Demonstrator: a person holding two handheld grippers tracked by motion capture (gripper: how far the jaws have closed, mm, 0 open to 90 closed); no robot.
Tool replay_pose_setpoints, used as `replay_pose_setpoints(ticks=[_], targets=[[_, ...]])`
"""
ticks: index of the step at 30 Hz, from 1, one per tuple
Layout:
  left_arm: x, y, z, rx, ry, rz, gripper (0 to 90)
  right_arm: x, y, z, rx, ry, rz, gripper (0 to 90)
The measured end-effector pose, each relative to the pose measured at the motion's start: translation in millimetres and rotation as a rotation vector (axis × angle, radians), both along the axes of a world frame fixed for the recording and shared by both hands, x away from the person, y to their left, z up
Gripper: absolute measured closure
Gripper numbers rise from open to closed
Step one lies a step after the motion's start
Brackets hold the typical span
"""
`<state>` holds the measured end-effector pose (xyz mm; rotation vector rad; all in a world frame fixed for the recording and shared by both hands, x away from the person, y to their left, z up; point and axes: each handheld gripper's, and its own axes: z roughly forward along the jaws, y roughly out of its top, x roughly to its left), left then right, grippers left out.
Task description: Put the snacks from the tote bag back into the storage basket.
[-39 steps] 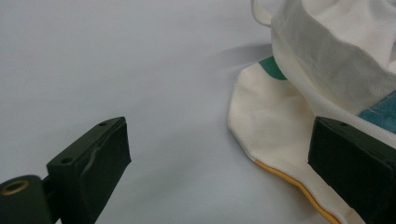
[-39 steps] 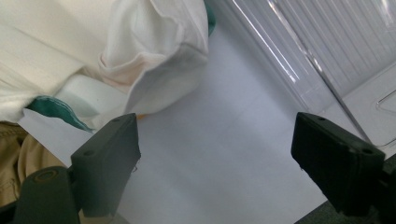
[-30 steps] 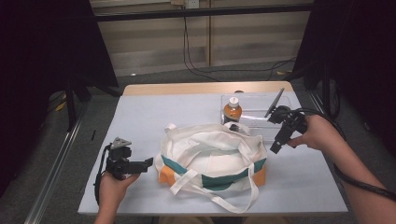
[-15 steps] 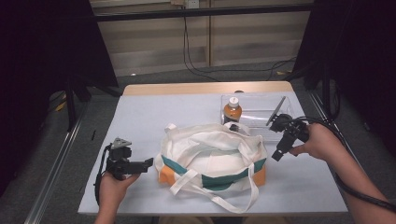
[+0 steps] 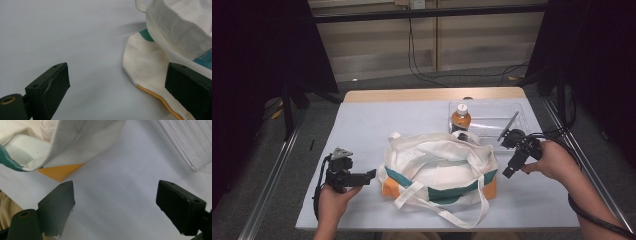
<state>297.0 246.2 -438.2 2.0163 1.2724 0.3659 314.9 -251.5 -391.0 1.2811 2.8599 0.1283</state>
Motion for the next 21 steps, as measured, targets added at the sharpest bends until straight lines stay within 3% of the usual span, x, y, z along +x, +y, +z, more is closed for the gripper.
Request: replay_pose_setpoints(ticks=[10,17,21], targets=[[-0.2,-1.2,-1.3,-0.002,0.002,0.01,5.5,-6.3,-3.0,-12.2,0.019,-0.014,-0.023,14.9],[-0.4,-1.4,-1.5,-0.005,0.003,0.012,5.5,-11.9,-7.2,-24.8,0.006,-0.027,-0.044,14.8],[-0.9,-1.5,-0.9,-0.002,0.001,0.007,5.5,-17.2,-10.6,-28.9,0.071,-0.063,-0.069,15.2]])
